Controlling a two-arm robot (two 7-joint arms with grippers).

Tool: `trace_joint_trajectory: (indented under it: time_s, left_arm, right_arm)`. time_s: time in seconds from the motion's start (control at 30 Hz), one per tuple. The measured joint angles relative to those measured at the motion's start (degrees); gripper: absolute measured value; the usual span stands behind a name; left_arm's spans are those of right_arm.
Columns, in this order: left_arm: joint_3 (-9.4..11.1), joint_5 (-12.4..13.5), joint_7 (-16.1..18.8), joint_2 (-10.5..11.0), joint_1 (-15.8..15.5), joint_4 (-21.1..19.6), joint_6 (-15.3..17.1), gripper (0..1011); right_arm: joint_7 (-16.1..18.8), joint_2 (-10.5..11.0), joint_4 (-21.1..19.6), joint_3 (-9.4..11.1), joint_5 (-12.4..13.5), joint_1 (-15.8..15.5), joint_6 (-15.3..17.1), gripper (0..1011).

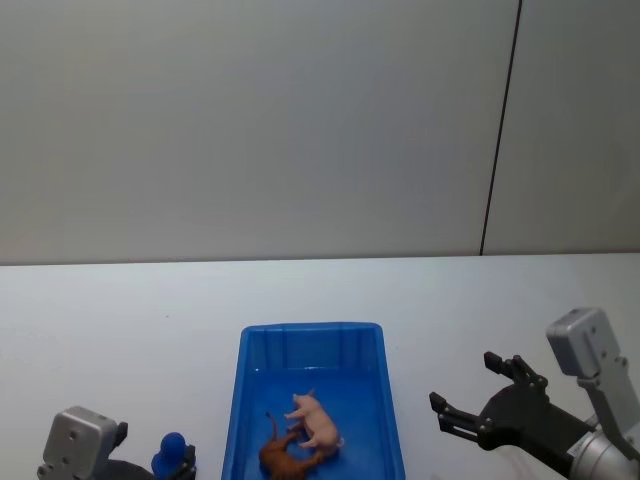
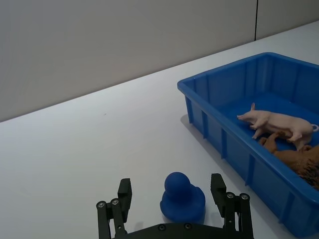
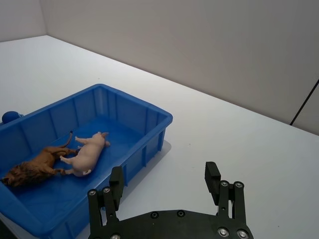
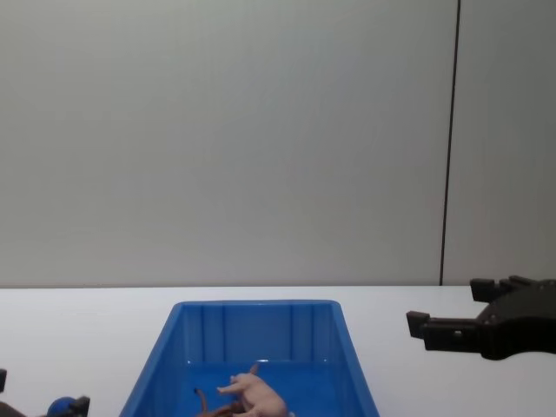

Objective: Pick up the two dolls from the table and place them into the box.

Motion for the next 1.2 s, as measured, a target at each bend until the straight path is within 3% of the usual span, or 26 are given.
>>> trace_joint_trajectory:
  time_s: [0.6,0.9,1.07,1.2]
  left_arm:
    - [-0.1,0.7,-7.3,-2.7,-3.5,7.0,0.5,998]
    - [-0.2,1.5,-10.3,-4.0,-5.6,10.0,1.4,785]
    - [-0.4,1.7,-11.4,-4.4,-6.4,10.7,1.7,611]
    - [-0.7,1.9,-11.9,-4.4,-6.8,10.6,1.8,558]
  right_arm:
    - [0.0,0.0,0.0,0.0,0.0,0.0,0.0,1001]
    - [0.0,0.0,0.0,0.0,0.0,0.0,0.0,1001]
    - [0.0,0.0,0.0,0.0,0.0,0.0,0.0,1001]
    - [0.0,0.0,0.0,0.0,0.0,0.0,0.0,1001]
